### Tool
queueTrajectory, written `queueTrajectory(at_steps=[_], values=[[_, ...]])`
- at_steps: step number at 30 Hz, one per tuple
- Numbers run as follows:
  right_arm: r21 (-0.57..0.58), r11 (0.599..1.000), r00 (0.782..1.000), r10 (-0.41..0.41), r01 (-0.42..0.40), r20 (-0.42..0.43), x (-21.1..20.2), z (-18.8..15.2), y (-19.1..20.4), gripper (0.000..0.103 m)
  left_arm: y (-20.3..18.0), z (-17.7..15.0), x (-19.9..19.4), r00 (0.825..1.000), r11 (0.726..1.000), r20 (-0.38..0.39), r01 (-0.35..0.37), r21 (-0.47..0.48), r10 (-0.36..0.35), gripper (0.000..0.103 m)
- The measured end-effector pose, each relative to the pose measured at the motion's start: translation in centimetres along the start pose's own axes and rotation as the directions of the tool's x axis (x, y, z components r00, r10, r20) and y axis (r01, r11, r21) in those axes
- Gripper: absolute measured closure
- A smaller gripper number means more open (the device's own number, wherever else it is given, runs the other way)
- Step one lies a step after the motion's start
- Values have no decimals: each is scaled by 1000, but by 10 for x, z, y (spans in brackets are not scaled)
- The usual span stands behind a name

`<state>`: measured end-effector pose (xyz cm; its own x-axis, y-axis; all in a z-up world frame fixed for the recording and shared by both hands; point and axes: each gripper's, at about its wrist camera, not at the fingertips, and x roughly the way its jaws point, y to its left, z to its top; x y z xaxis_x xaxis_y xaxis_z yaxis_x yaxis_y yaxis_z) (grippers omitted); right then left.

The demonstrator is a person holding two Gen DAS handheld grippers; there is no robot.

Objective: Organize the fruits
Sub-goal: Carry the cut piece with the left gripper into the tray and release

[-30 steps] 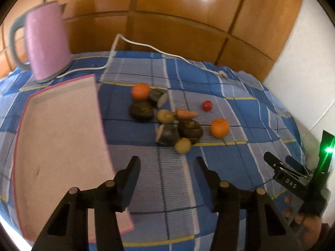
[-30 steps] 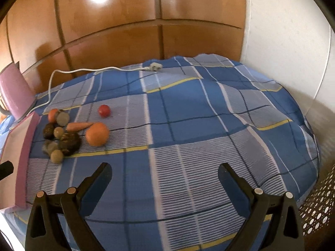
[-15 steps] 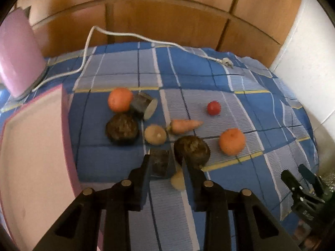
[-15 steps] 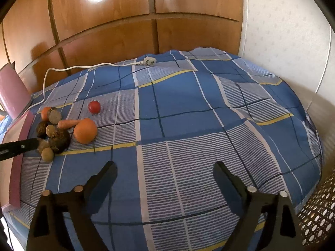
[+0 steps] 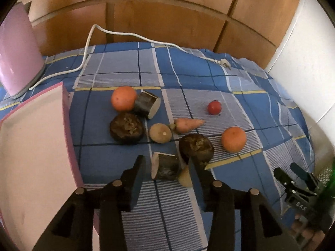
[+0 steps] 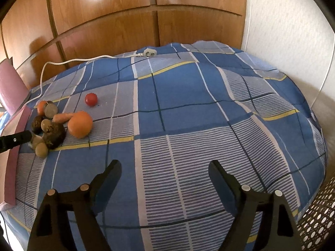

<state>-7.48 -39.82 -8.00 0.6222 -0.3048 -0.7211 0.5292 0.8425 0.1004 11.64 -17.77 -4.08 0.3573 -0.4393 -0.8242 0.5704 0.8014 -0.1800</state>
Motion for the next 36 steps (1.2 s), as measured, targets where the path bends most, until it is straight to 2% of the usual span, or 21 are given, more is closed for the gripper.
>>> queueTrajectory(at_steps=[2,3,4,9,15,18,21,23,27,30,32,33,36], values=[[-1,1000,1000,-2,2,-4,1,-1,1,17,1,-1,6,1000,1000,-21,8,0,-8,60],[0,1000,1000,-2,2,-6,1,-1,1,17,2,-2,9,999,1000,-33,15,0,-15,70],[4,1000,1000,-1,1,-10,2,-1,0,17,2,-3,11,999,1000,-36,23,-2,-23,76],[24,1000,999,-5,6,-41,13,-6,-6,17,10,-8,2,999,998,-2,34,-52,-34,77],[-10,1000,1000,-17,17,-18,13,-11,-4,16,40,-16,-47,992,981,110,81,-179,-62,78],[-10,1000,1000,-13,13,-23,14,-10,-5,14,68,-16,-76,983,970,181,51,-237,-7,80],[-12,1000,1000,-19,19,-23,15,-11,-2,11,106,-12,-90,973,950,199,-48,-310,115,80],[-12,1000,999,-28,27,-27,16,-10,-1,11,135,-9,-89,969,927,182,-93,-362,168,80],[-14,999,999,-41,41,-27,16,-10,1,11,172,-4,-75,948,893,128,-220,-392,290,81],[-17,999,998,-40,40,-38,16,-10,1,11,191,-7,-67,935,871,94,-277,-406,341,81],[-20,999,998,-43,42,-46,16,-9,1,11,195,-9,-68,936,864,93,-272,-424,340,81],[-21,999,998,-44,43,-50,17,-8,2,11,195,-12,-71,931,858,103,-276,-434,351,81],[-22,999,997,-46,44,-64,17,-7,2,11,188,-21,-79,923,852,112,-286,-439,368,72]])
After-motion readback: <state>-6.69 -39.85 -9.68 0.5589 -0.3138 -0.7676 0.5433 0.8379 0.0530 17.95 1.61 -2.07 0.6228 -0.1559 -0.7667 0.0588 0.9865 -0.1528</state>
